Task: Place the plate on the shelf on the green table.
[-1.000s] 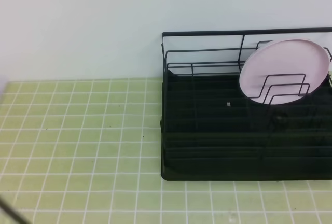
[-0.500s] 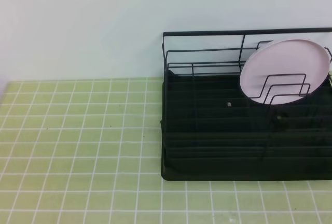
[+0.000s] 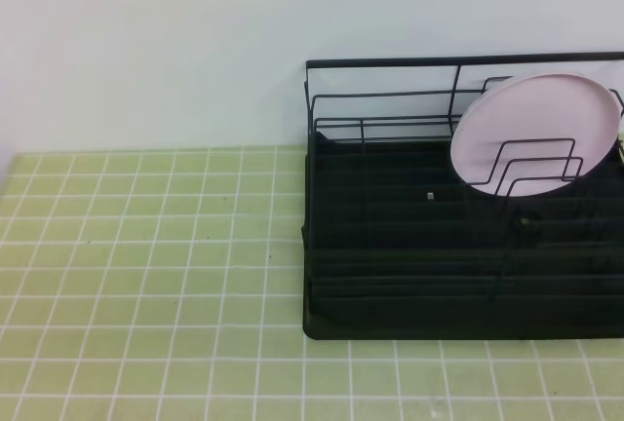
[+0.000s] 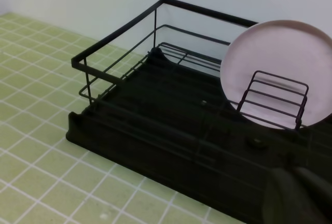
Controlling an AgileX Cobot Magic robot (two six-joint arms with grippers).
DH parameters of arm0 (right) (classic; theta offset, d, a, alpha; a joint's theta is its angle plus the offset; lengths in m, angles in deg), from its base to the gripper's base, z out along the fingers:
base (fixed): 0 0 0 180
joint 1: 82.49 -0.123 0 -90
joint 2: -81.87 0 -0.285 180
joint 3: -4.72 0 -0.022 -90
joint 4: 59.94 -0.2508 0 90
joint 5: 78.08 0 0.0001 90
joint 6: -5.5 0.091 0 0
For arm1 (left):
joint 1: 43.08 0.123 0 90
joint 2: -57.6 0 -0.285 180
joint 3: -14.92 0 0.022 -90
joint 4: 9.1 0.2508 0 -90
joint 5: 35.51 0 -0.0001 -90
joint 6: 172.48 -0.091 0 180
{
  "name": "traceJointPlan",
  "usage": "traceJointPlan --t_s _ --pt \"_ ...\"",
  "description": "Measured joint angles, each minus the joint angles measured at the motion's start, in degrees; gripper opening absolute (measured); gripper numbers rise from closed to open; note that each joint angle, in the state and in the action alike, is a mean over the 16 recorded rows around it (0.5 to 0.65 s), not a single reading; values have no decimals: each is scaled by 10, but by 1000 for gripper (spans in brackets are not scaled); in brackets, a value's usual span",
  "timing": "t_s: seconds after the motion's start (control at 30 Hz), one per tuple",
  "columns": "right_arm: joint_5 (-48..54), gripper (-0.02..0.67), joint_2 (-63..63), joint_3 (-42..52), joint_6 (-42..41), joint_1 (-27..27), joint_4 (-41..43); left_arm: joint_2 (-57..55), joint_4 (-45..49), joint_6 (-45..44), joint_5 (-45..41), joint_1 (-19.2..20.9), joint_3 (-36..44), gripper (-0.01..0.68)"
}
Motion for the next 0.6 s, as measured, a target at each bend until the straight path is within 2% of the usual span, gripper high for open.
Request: traceJointPlan --t_s 0.37,0.6 --pt "-6 0 0 3 -5 0 8 0 0 0 -4 0 6 -2" --pt "-51 -1 3 31 45 2 95 0 0 0 -5 0 6 -2"
